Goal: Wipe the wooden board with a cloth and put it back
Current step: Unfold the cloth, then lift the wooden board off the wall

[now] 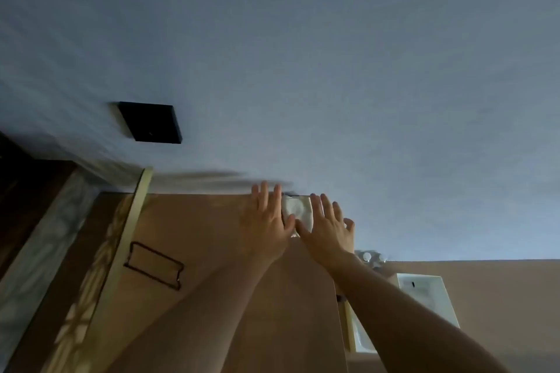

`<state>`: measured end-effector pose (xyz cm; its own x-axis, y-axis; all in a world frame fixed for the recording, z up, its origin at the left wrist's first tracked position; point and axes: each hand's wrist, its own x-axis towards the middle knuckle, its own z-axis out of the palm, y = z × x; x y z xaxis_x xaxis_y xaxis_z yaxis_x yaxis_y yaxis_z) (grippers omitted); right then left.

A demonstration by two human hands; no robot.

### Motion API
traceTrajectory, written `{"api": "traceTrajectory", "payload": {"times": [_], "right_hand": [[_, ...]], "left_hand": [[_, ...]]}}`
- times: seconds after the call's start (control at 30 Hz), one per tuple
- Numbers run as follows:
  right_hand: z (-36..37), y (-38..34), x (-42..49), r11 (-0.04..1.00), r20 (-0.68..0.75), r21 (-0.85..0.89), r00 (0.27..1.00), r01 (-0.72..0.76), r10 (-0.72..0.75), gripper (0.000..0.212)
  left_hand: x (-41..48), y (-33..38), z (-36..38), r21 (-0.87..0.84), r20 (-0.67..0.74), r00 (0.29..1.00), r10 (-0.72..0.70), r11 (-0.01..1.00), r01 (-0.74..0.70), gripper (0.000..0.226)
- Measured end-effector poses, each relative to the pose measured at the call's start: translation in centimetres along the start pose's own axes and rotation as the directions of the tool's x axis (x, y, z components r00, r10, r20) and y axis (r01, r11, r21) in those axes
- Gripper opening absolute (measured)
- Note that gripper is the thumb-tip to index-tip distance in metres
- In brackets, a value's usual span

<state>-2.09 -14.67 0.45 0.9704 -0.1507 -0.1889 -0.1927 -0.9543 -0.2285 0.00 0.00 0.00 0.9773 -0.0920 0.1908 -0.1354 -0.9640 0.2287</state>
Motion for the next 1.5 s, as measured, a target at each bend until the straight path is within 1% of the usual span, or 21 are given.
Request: {"api": "traceTrajectory", "payload": {"times": [0.1, 0.2, 0.27, 0.33, 0.37, 0.4, 0.47, 0.53, 0.63, 0.7, 0.77, 0.83, 0.87, 0.93, 1.0, 1.07, 1.2, 1.27, 1.33, 1.43, 1.5], "right_hand": [[0.6, 1.2, 1.2, 0.987, 0.021, 0.158, 1.0, -0.006, 0.002, 0.054], [0.9, 2.2, 2.1, 0.917, 0.13, 0.388, 0.991, -0.091, 0.043, 0.033], [0.7, 2.7, 2.6, 0.884, 0.172, 0.453, 0.984, -0.117, 0.042, 0.024], [-0.2, 2.7, 2.8, 0.843, 0.213, 0.512, 0.975, -0.168, 0.065, 0.019], [-0.9, 2.5, 2.7, 0.793, 0.241, 0.571, 0.967, -0.212, 0.085, 0.019], [-1.5, 2.3, 2.5, 0.714, 0.291, 0.648, 0.952, -0.267, 0.093, 0.024], [-2.6, 1.4, 1.0, 0.459, 0.489, 0.781, 0.872, -0.424, -0.026, 0.049], [-3.5, -0.6, -1.6, 0.222, 0.614, 0.789, 0.744, -0.573, -0.262, 0.066], [-3.6, -4.4, -5.5, 0.092, 0.604, 0.781, 0.71, -0.618, -0.363, 0.069], [-3.5, -6.6, -7.7, -0.002, 0.613, 0.757, 0.712, -0.653, -0.342, 0.07], [-3.5, -8.4, -9.5, -0.062, 0.649, 0.711, 0.688, -0.7, -0.326, 0.069], [-3.2, -10.0, -11.1, -0.089, 0.677, 0.676, 0.664, -0.732, -0.316, 0.07], [-2.9, -10.8, -11.8, -0.104, 0.687, 0.663, 0.658, -0.741, -0.31, 0.072], [-2.4, -12.5, -12.9, -0.12, 0.697, 0.65, 0.652, -0.751, -0.298, 0.075], [-2.0, -14.2, -13.8, -0.127, 0.692, 0.662, 0.667, -0.739, -0.277, 0.076], [-1.7, -15.7, -14.5, -0.124, 0.678, 0.688, 0.694, -0.715, -0.243, 0.072], [-1.1, -18.6, -15.6, -0.095, 0.623, 0.764, 0.769, -0.638, -0.146, 0.064], [-0.6, -19.9, -16.1, -0.054, 0.594, 0.799, 0.8, -0.599, -0.09, 0.061], [0.0, -21.1, -16.8, -0.013, 0.576, 0.817, 0.818, -0.576, 0.0, 0.062], [0.9, -22.9, -18.2, 0.014, 0.538, 0.84, 0.836, -0.542, 0.109, 0.073], [1.2, -24.0, -19.1, 0.008, 0.503, 0.861, 0.852, -0.509, 0.146, 0.078]], "left_hand": [[0.7, 1.6, 1.8, -0.112, 0.217, 0.969, -0.121, 0.983, 0.148, 0.046], [1.9, 3.6, 2.3, -0.296, 0.43, 0.871, -0.235, 0.875, 0.382, 0.033], [2.2, 4.6, 2.2, -0.367, 0.531, 0.786, -0.318, 0.749, 0.551, 0.029], [1.7, 5.1, 1.5, -0.472, 0.615, 0.697, -0.368, 0.536, 0.7, 0.025], [1.2, 5.4, 0.7, -0.534, 0.655, 0.669, -0.351, 0.412, 0.738, 0.019], [0.4, 5.6, -0.3, -0.582, 0.666, 0.68, -0.306, 0.357, 0.731, 0.012], [-1.6, 5.5, -3.3, -0.627, 0.594, 0.756, -0.277, 0.43, 0.65, 0.014], [-4.1, 4.4, -6.6, -0.667, 0.456, 0.835, -0.309, 0.502, 0.55, 0.015], [-7.5, 1.7, -12.3, -0.671, 0.452, 0.877, -0.162, 0.587, 0.454, 0.03], [-9.4, -1.0, -16.3, -0.548, 0.423, 0.903, -0.072, 0.773, 0.318, 0.038], [-10.6, -4.1, -20.2, -0.352, 0.147, 0.985, -0.086, 0.926, 0.133, 0.053], [-10.4, -7.3, -23.1, -0.226, -0.181, 0.975, -0.132, 0.97, 0.089, 0.058], [-9.9, -9.0, -23.7, -0.174, -0.272, 0.949, -0.16, 0.978, 0.115, 0.06], [-8.3, -12.0, -23.5, -0.149, -0.208, 0.938, -0.278, 0.957, 0.25, 0.074], [-6.8, -14.2, -22.0, -0.161, 0.08, 0.917, -0.39, 0.903, 0.398, 0.092], [-6.3, -15.7, -20.3, -0.184, 0.211, 0.896, -0.39, 0.885, 0.428, 0.093], [-6.6, -16.9, -18.8, -0.241, 0.106, 0.934, -0.341, 0.903, 0.356, 0.075], [-6.6, -16.6, -18.7, -0.352, 0.184, 0.924, -0.336, 0.855, 0.381, 0.063], [-6.5, -16.6, -19.2, -0.438, 0.256, 0.92, -0.296, 0.813, 0.383, 0.067], [-6.7, -18.1, -20.5, -0.53, 0.199, 0.936, -0.289, 0.772, 0.351, 0.08], [-6.5, -19.6, -21.6, -0.636, 0.215, 0.923, -0.318, 0.672, 0.379, 0.078]]}}
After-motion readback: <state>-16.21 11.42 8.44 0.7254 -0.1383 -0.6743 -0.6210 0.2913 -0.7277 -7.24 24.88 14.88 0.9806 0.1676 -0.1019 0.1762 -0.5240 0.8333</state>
